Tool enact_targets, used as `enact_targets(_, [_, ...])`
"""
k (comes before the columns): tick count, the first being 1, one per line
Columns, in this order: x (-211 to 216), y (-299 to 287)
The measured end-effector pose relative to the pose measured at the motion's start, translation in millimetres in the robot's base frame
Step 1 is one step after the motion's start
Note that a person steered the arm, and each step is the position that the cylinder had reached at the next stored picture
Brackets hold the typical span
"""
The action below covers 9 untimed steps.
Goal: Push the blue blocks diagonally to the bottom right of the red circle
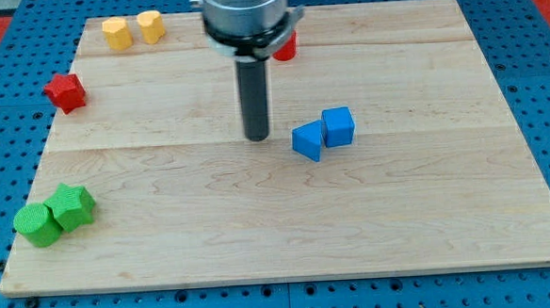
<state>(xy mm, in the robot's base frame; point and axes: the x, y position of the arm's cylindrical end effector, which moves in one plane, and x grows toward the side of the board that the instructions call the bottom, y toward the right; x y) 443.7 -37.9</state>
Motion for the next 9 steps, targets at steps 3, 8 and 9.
enact_targets(3, [20.9, 75.2])
enact_targets(8, [-0.7, 180.4])
enact_targets(9, [12.0, 139.8])
